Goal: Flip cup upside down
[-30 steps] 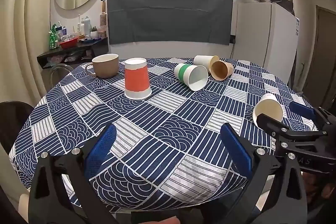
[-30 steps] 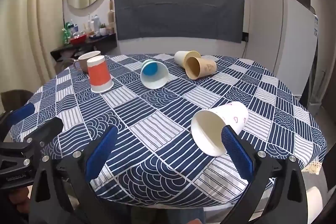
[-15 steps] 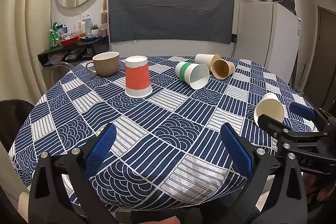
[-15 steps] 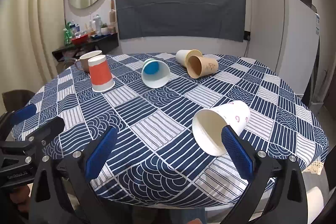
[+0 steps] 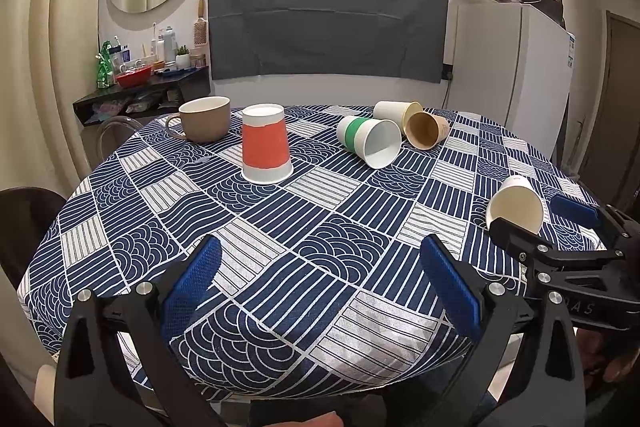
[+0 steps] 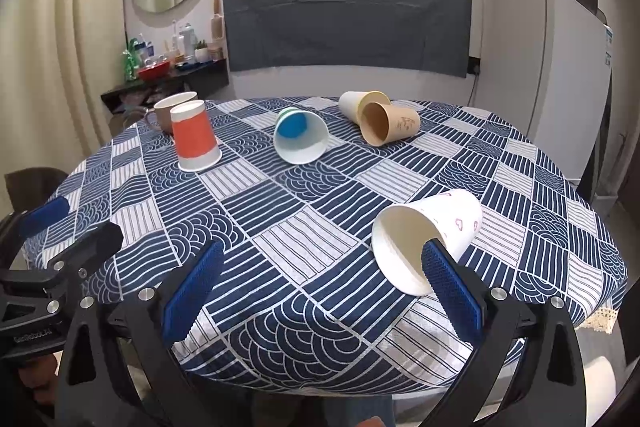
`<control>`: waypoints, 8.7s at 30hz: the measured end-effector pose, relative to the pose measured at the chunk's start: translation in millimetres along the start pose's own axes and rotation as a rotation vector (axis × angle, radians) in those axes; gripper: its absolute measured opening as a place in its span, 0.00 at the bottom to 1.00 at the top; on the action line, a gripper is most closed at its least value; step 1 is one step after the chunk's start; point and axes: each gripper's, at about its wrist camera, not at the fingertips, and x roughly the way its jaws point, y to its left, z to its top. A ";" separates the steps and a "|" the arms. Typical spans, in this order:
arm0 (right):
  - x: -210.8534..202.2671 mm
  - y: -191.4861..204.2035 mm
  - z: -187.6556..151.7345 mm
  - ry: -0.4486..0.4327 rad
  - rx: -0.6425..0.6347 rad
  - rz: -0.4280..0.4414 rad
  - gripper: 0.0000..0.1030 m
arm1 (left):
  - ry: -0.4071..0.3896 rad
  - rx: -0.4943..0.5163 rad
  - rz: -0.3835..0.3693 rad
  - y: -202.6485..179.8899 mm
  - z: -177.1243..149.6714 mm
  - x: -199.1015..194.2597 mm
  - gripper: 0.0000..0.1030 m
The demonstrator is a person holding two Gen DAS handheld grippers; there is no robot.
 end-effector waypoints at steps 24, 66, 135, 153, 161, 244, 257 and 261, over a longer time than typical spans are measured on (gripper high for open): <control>5.6 4.0 3.7 0.014 -0.008 -0.002 0.93 | 0.006 -0.017 -0.011 6.6 0.0 4.0 0.94; 92.9 47.5 39.5 0.146 -0.067 0.044 0.92 | 0.058 -0.084 0.021 62.5 1.7 60.9 0.94; 157.8 46.7 50.4 0.299 -0.007 0.162 0.12 | 0.181 -0.048 0.023 69.6 -13.3 80.5 0.94; 115.4 38.5 18.8 0.276 -0.039 0.190 0.15 | 0.167 0.017 0.012 36.9 -14.5 56.1 0.94; 111.6 38.7 21.9 0.267 -0.060 0.146 0.60 | 0.185 0.008 0.013 36.8 -12.8 58.8 0.94; 14.6 -131.7 37.9 0.072 0.095 0.092 0.92 | 0.383 -0.167 -0.091 -44.1 102.5 166.5 0.65; 15.1 -114.3 35.4 0.094 0.069 0.089 0.92 | 0.270 0.116 -0.043 -84.7 83.0 148.5 0.65; 13.2 -115.7 33.8 0.089 0.081 0.085 0.92 | 0.264 0.136 -0.069 -91.2 74.9 146.2 0.65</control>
